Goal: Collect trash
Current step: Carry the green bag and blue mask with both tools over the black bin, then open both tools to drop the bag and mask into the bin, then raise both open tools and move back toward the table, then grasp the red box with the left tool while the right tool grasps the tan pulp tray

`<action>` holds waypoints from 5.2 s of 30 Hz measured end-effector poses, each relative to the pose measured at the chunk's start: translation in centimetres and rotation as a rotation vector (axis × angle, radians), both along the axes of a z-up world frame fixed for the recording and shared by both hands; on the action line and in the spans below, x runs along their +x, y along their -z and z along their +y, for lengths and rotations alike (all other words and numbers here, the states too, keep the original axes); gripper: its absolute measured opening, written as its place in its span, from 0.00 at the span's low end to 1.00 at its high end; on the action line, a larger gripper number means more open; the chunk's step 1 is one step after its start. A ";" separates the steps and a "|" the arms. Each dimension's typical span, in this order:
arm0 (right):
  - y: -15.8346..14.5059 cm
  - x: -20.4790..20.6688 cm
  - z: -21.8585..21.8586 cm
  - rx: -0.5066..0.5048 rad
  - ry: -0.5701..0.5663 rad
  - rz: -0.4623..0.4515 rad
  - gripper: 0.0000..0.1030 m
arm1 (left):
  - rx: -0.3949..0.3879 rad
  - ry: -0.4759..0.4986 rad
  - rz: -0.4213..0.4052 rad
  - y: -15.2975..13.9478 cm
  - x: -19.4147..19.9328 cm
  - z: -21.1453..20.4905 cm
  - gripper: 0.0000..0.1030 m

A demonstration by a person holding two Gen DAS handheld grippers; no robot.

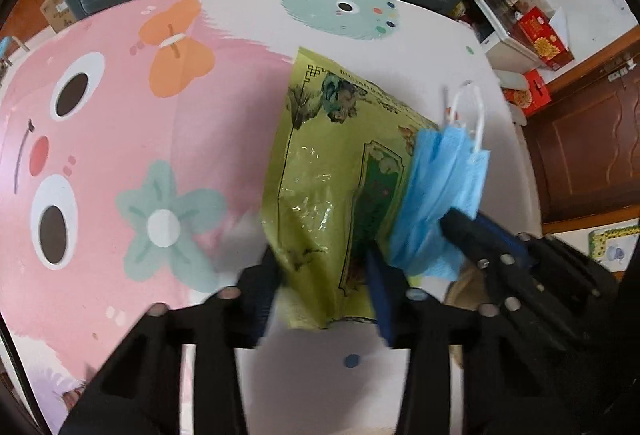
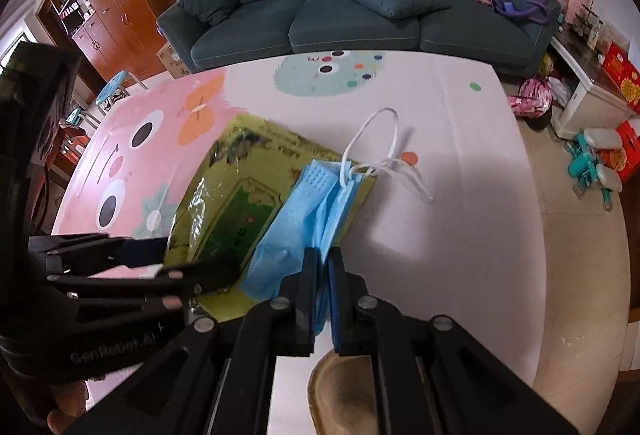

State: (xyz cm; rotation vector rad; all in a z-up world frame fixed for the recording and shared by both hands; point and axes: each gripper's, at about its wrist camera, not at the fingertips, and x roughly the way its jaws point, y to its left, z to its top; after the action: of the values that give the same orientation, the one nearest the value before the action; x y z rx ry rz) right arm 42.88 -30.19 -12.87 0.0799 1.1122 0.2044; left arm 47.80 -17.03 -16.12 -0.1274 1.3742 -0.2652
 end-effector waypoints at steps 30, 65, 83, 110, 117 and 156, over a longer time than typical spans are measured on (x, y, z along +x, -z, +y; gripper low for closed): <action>-6.6 -22.3 4.8 0.110 0.027 -0.056 0.05 | 0.000 0.015 -0.087 -11.0 -24.0 8.7 0.06; 9.8 -53.6 11.6 0.088 0.008 0.267 0.05 | 0.101 0.178 0.212 6.0 -58.0 14.8 0.07; 34.2 -48.8 13.3 0.002 -0.049 0.375 0.38 | 0.187 0.111 0.269 27.9 -55.2 14.8 0.61; 15.1 -50.4 11.3 0.078 0.101 0.261 0.46 | 0.140 0.041 0.058 9.6 -55.4 17.3 0.71; 5.7 -50.6 11.8 0.101 0.121 0.189 0.46 | 0.100 0.055 -0.068 -0.4 -54.5 17.9 0.71; -11.5 -32.2 7.6 0.066 0.096 -0.167 0.46 | 0.021 -0.182 -0.184 -13.4 -28.4 19.9 0.90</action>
State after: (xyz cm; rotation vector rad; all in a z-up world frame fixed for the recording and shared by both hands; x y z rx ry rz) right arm 10.63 -22.56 -1.36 0.1712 0.9332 0.1588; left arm 19.44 2.86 -2.71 -0.2046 1.1735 -0.1075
